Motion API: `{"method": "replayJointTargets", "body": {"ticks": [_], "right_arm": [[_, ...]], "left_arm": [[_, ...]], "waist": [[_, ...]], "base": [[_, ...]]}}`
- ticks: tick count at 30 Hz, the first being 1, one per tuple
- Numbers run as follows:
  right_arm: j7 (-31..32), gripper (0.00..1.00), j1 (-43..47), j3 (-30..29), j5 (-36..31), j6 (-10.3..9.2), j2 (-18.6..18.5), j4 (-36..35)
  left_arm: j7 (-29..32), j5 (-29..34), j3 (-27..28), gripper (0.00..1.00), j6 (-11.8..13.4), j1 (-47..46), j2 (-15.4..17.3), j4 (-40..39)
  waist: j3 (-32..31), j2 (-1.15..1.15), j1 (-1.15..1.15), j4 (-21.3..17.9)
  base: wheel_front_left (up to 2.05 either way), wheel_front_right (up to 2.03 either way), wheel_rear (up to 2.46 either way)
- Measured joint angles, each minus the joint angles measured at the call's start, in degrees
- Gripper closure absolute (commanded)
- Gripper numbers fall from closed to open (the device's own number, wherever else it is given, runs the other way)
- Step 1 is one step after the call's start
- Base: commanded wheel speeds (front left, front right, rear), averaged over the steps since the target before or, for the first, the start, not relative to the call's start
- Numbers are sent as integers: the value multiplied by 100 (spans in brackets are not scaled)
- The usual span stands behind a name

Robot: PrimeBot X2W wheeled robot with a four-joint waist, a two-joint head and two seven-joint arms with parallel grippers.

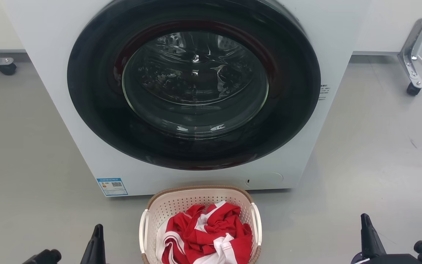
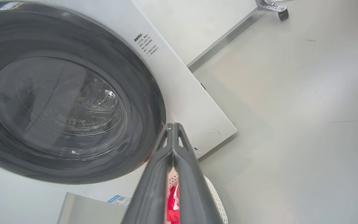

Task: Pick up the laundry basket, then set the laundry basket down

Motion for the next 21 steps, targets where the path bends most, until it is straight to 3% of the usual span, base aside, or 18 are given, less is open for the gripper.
{"method": "replayJointTargets", "body": {"ticks": [21], "right_arm": [[422,100,-269,-407,1757,300,20,311]], "left_arm": [[401,-1826,364,100,-305,-255,-105,222]], "waist": [[-36,0,0,-62]], "base": [[0,0,0]]}}
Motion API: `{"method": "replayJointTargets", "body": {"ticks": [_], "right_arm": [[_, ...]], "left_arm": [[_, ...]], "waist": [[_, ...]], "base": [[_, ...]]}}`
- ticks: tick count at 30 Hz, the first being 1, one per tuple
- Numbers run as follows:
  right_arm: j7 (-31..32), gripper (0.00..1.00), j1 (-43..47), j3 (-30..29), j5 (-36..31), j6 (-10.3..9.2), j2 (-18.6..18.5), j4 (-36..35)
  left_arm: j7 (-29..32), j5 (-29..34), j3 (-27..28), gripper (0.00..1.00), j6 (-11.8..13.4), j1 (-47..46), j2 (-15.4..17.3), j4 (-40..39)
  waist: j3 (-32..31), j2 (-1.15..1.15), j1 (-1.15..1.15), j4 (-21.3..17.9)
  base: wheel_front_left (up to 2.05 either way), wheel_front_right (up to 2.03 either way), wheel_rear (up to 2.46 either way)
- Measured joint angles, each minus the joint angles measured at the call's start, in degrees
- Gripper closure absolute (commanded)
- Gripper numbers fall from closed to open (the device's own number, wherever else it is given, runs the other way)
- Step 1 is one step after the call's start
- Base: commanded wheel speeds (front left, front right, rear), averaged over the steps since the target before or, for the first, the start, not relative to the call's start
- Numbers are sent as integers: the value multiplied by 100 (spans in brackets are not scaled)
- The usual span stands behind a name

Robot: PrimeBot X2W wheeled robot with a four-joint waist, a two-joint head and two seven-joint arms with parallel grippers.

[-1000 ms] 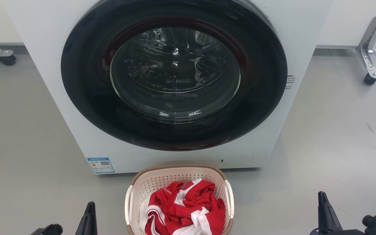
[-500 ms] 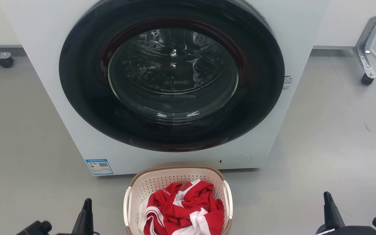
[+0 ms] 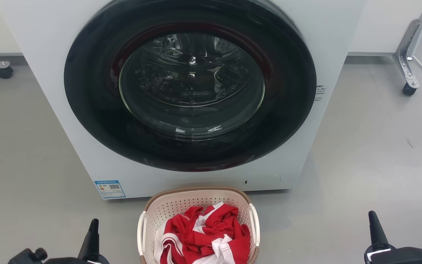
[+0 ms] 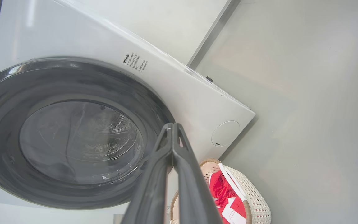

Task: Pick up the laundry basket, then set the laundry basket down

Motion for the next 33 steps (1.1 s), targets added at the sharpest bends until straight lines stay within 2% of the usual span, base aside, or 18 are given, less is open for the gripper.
{"method": "replayJointTargets", "body": {"ticks": [33], "right_arm": [[647,100,-450,-616,2635,476,19,471]], "left_arm": [[627,-2727,541,100,-475,-470,-105,354]], "waist": [[-54,-1,0,-95]], "base": [[0,0,0]]}}
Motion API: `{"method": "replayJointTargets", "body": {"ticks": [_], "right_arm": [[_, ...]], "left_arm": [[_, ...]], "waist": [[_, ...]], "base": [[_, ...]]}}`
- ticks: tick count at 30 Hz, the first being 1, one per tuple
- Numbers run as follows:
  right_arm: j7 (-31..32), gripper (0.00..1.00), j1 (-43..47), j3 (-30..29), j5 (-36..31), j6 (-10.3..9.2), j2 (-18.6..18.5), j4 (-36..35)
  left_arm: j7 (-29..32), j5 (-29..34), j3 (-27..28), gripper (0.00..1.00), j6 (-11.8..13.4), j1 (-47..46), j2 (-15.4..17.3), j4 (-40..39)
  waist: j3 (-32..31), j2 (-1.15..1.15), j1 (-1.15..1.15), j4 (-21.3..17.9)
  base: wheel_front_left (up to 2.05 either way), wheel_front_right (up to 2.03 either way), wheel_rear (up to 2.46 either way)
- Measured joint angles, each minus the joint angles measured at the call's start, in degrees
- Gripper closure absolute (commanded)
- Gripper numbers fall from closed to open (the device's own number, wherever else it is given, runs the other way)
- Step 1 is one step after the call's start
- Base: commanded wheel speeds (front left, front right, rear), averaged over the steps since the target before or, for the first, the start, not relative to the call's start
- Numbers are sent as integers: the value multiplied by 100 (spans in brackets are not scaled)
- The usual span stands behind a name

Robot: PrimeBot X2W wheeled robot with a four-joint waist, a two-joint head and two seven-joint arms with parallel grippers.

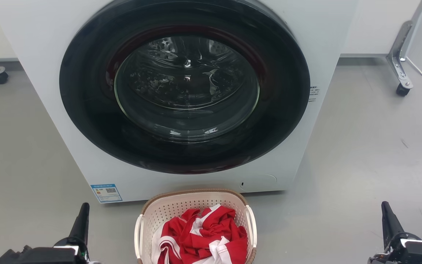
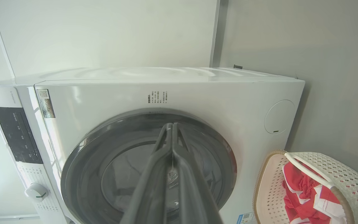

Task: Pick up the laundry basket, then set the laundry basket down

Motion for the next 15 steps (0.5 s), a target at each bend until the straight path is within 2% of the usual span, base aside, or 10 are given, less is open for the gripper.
{"method": "replayJointTargets", "body": {"ticks": [5,15], "right_arm": [[91,100,-9,-69,312,47,2,54],[91,100,-84,-69,314,53,3,57]], "left_arm": [[74,-344,49,100,-53,-90,-14,35],[74,-374,51,100,-53,-90,-26,49]], "waist": [[-6,0,0,-10],[-6,0,0,-10]], "base": [[0,0,0],[0,0,0]]}}
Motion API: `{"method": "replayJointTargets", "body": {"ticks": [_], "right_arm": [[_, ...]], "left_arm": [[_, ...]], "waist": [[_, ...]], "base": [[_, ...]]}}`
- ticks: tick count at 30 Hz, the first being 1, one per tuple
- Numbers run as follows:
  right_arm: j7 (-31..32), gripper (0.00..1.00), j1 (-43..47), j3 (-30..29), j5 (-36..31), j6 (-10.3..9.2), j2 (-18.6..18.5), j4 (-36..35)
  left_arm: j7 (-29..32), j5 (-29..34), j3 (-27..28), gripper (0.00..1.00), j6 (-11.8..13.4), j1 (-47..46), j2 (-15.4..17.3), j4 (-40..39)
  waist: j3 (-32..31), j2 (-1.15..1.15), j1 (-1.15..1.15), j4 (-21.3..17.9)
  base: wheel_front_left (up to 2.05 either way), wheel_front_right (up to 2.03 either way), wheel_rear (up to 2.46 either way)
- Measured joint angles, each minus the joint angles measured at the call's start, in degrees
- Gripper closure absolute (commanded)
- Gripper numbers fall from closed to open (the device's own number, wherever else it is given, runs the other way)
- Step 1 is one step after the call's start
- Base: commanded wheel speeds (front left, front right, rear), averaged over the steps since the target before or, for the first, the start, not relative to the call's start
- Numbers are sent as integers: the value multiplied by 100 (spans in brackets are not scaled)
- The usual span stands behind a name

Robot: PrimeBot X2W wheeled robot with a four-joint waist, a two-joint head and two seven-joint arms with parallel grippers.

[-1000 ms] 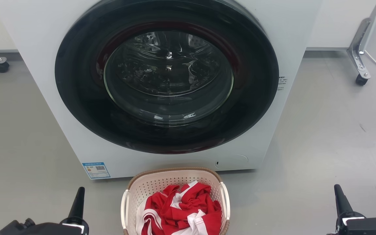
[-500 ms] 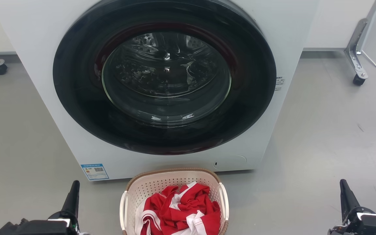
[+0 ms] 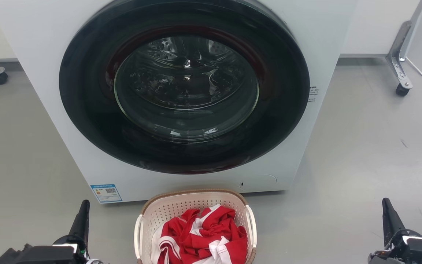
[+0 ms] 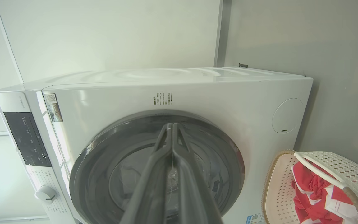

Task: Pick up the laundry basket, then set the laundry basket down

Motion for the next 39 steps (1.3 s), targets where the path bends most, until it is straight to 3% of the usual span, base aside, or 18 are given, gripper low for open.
{"method": "replayJointTargets", "body": {"ticks": [39], "right_arm": [[-1,100,0,0,0,0,0,0]], "left_arm": [[0,0,-1,100,0,0,-1,1]], "waist": [[0,0,0,0]], "base": [[0,0,0]]}}
